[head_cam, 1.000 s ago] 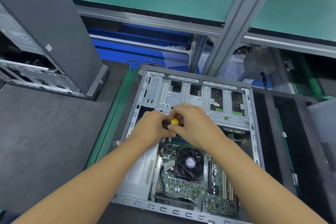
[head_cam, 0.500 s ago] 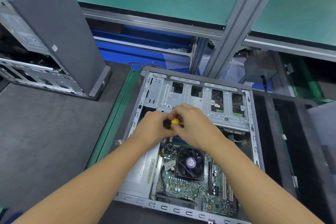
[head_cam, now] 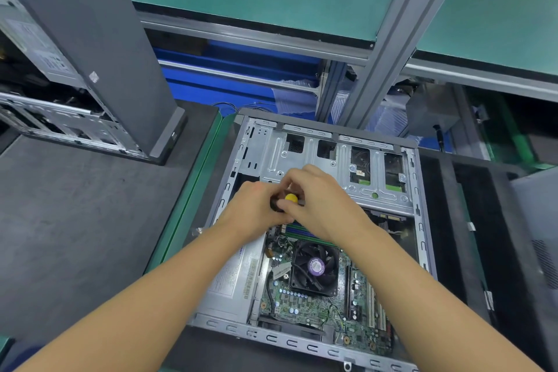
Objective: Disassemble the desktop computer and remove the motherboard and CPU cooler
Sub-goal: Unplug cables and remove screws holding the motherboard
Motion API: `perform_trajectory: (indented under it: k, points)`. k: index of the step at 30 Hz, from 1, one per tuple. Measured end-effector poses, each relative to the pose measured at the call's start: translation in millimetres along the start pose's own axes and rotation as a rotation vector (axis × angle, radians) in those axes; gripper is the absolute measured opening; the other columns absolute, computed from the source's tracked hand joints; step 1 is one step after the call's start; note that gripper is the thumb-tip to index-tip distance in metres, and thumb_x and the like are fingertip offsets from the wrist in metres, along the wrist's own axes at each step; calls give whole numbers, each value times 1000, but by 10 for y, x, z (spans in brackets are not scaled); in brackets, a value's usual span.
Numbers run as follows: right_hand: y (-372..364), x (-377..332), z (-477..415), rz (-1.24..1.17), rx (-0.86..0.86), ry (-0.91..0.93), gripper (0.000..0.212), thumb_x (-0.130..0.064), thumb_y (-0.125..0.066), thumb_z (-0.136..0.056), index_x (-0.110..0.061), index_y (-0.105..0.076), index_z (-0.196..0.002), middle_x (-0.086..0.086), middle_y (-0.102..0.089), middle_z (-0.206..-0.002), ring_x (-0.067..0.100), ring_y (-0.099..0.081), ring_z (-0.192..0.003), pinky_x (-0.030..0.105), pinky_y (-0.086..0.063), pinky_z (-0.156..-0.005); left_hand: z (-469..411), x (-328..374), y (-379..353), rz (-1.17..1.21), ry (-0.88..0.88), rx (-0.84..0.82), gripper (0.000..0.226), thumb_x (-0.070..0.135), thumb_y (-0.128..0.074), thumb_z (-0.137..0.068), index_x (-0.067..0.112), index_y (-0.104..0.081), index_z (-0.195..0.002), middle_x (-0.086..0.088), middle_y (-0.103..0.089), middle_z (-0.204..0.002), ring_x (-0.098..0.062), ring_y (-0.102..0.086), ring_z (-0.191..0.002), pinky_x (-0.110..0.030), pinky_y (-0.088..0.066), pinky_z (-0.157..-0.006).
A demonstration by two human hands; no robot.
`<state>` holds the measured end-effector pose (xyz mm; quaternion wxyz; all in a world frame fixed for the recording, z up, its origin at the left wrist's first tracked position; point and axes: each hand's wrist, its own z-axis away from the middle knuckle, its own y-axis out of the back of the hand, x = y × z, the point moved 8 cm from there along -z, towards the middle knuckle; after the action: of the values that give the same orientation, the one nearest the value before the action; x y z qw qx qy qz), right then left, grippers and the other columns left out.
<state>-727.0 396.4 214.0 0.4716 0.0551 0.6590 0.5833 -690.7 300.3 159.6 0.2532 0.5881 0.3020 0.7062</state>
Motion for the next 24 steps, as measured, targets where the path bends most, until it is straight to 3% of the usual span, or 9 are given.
perform_trajectory:
  k: [2, 7, 11, 13, 15, 18, 20, 21, 24]
  points:
    - [17, 18, 3, 49, 49, -43, 24, -38, -69, -88, -18, -58, -96, -1, -49, -96, 19, -52, -89, 31, -41, -73, 12, -20, -5, 2, 28, 26, 41, 28, -82, -71, 30, -44, -57, 13, -48, -50, 1, -46, -53, -19, -27, -50]
    - [-35, -63, 1, 70, -5, 21, 11, -20, -67, -91, -15, -61, -98, 0, -50, -98, 20, -52, -89, 32, -45, -78, 41, 5, -29, 1, 3, -78, 35, 30, -80, -74, 39, -49, -62, 17, -58, -60, 2, -50, -58, -18, -34, -53]
    - [-81, -64, 18, 43, -100, 38, 12, -13, -60, -92, -17, -60, -103, -3, -45, -104, 17, -48, -91, 30, -42, -81, 49, 4, -23, -40, 25, -68, 27, 34, -73, -75, 33, -51, -60, 8, -59, -61, -5, -51, -58, -35, -47, -56]
    - [-69, -55, 38, 19, -70, 20, 12, -23, -62, -92, -19, -54, -99, -3, -42, -102, 19, -48, -90, 30, -41, -77, 32, 10, -18, -50, 43, -39, 19, 41, -61, -66, 26, -52, -59, 3, -57, -55, -10, -47, -53, -41, -49, -57]
    - [-45, -37, 47, 70, -15, -19, 26, -40, -63, -91, -20, -48, -95, -1, -44, -98, 20, -49, -87, 31, -37, -71, 12, -9, -32, -50, 51, -25, 25, 44, -54, -61, 18, -54, -62, 0, -55, -53, -12, -41, -51, -43, -49, -57]
    - [-43, -33, 25, 170, -25, -39, 27, -39, -61, -93, -17, -46, -90, 3, -51, -96, 24, -52, -88, 34, -41, -72, 18, -14, -61, 29, 23, -62, 22, 44, -65, -63, 25, -55, -61, 5, -55, -54, -8, -41, -51, -36, -44, -53]
    - [-41, -64, 19, 151, -63, -10, 15, -27, -61, -95, -16, -51, -94, 2, -47, -97, 24, -52, -90, 33, -41, -74, 32, 8, -59, 92, -13, -119, 16, 36, -73, -70, 35, -57, -64, 17, -60, -59, 0, -50, -55, -14, -38, -53]
    - [-44, -76, 14, 144, -90, 4, 10, -21, -61, -95, -15, -55, -98, 1, -44, -99, 24, -52, -92, 32, -40, -75, 34, 4, -51, 115, -18, -139, 20, 30, -76, -74, 38, -59, -67, 23, -62, -64, 5, -54, -59, -10, -39, -57]
    - [-92, -92, 1, 165, -179, 38, 18, -6, -57, -94, -14, -60, -109, 2, -43, -108, 24, -50, -102, 32, -41, -80, -8, -59, -28, 86, -2, -130, 29, 24, -80, -78, 39, -57, -67, 17, -65, -70, 4, -58, -66, -14, -39, -61]
